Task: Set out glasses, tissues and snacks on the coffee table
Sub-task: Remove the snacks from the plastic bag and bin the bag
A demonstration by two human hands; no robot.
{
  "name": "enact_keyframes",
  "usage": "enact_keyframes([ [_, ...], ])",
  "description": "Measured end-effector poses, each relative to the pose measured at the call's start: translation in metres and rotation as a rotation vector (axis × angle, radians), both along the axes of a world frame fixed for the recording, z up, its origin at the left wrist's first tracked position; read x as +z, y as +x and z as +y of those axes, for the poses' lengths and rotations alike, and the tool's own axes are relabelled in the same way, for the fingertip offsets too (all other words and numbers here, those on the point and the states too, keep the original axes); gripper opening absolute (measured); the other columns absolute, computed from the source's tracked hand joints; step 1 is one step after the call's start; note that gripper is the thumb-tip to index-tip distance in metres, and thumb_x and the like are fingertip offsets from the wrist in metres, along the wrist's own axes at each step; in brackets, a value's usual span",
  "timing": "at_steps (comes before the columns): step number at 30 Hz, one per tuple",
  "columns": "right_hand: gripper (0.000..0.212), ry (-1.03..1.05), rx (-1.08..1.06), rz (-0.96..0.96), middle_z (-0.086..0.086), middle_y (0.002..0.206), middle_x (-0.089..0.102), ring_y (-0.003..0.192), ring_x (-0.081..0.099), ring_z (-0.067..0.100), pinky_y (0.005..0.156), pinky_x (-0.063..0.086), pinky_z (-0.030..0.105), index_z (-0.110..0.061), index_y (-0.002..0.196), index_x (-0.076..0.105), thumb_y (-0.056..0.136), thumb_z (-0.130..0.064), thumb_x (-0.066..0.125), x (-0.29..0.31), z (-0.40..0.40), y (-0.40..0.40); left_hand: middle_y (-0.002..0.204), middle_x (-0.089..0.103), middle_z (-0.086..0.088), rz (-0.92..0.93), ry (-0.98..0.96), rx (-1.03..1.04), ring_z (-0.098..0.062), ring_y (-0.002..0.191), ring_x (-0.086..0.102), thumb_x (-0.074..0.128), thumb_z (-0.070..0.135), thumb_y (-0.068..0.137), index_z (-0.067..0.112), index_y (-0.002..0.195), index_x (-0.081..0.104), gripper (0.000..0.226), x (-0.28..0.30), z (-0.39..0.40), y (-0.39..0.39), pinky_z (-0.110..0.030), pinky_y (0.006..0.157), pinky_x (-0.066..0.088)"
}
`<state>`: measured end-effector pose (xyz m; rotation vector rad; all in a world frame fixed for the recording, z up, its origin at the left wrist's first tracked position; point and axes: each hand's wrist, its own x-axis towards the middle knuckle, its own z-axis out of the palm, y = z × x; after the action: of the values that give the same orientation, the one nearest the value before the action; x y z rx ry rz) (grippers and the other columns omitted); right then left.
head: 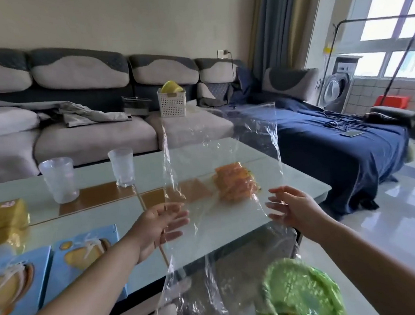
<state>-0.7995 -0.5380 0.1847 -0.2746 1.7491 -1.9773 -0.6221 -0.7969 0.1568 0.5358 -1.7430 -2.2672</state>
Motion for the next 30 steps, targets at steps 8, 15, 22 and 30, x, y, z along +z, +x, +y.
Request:
enact_keyframes([
  [8,0.01,0.111,-0.047,0.194,0.016,0.098,0.07,0.068,0.071,0.011,0.053,0.054,0.021,-0.007,0.095,0.065,0.091,-0.005,0.055,0.003,0.02,-0.009,0.089,0.075,-0.006,0.006,-0.019,0.118,-0.014,0.076,0.073,0.05,0.008,0.094,0.005,0.099,0.064,0.015,0.005,-0.007,-0.005,-0.027,0.062,0.06],
  [15,0.038,0.069,0.327,0.083,0.013,0.11,0.071,0.094,0.071,0.023,0.054,0.055,0.027,-0.035,0.122,0.053,0.097,-0.009,0.041,0.016,0.028,-0.006,0.107,0.071,-0.014,0.078,0.22,-0.013,-0.024,0.086,0.073,0.036,0.007,0.099,0.016,0.113,0.061,0.031,0.014,-0.016,0.0,-0.046,0.079,0.055],
  [22,0.034,-0.098,0.335,0.002,0.016,0.108,0.071,0.08,0.073,0.02,0.046,0.056,0.024,-0.018,0.105,0.07,0.09,-0.002,0.043,0.017,0.029,-0.005,0.107,0.071,-0.016,0.087,0.278,-0.035,-0.024,0.084,0.073,0.029,0.001,0.099,0.012,0.105,0.062,0.035,0.015,-0.017,0.001,-0.039,0.068,0.061],
  [30,0.007,-0.162,0.301,-0.012,0.017,0.095,0.073,0.075,0.073,0.024,0.049,0.057,0.029,-0.006,0.087,0.059,0.089,-0.01,0.054,0.009,0.025,-0.004,0.099,0.072,-0.02,0.108,0.311,-0.024,-0.022,0.078,0.074,0.031,0.005,0.1,0.01,0.088,0.058,0.03,0.017,-0.015,-0.001,-0.036,0.064,0.06],
])
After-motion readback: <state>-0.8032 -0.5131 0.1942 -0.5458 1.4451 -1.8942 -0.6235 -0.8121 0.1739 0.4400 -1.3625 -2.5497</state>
